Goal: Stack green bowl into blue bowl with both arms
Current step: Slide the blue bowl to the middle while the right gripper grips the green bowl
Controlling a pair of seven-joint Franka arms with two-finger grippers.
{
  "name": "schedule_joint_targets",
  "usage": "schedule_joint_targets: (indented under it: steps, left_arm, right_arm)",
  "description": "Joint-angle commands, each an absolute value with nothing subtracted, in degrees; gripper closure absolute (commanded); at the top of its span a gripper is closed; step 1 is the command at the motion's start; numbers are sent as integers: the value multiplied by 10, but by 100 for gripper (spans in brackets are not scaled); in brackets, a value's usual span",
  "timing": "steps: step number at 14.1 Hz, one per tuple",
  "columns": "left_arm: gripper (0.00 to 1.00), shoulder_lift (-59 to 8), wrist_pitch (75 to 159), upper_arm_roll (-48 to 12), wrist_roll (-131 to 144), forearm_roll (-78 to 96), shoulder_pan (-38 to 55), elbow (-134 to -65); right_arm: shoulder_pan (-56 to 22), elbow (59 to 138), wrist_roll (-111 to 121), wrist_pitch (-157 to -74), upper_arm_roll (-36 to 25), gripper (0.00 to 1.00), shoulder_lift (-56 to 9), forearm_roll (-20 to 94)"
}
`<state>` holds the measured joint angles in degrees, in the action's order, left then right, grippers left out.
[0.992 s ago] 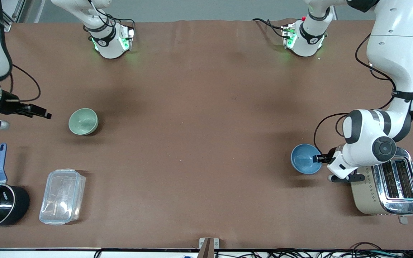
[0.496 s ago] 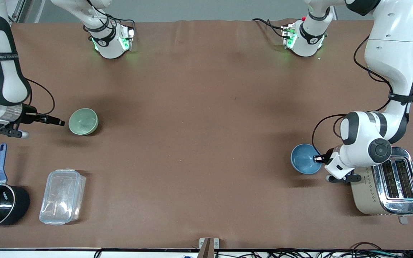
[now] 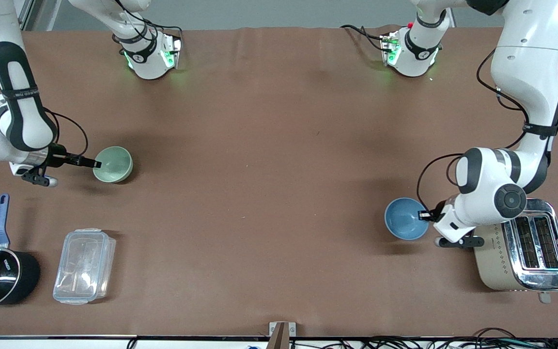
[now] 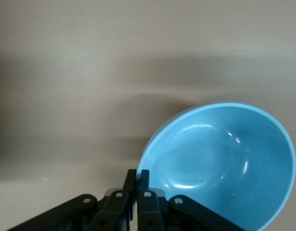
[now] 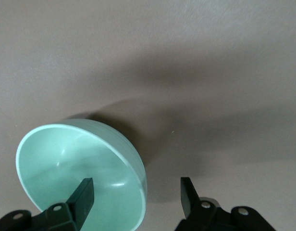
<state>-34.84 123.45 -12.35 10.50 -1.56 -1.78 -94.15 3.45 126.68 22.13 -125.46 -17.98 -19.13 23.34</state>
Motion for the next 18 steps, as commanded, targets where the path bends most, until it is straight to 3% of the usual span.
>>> schedule_joint_targets:
  steps: [1,6,13,15,18]
  left_arm:
    - [100,-322,1209,-192,198,-25,-5,-947]
    - [100,-346,1216,-212,365,-25,137,-920]
    - [100,-424,1294,-199,481,-26,270,-870]
    - [99,-439,1321,-189,491,-26,292,-870]
    - [95,-447,1328,-171,492,-25,314,-870]
  right_arm:
    - [39,1278,239,-1263,-178,31,-192,256]
    - [38,1280,240,-1283,-178,39,-201,260]
    - [34,1290,242,-1275,-178,88,-200,260]
    - [34,1288,244,-1244,-178,95,-186,260]
    - [34,1281,244,-1190,-178,98,-102,251]
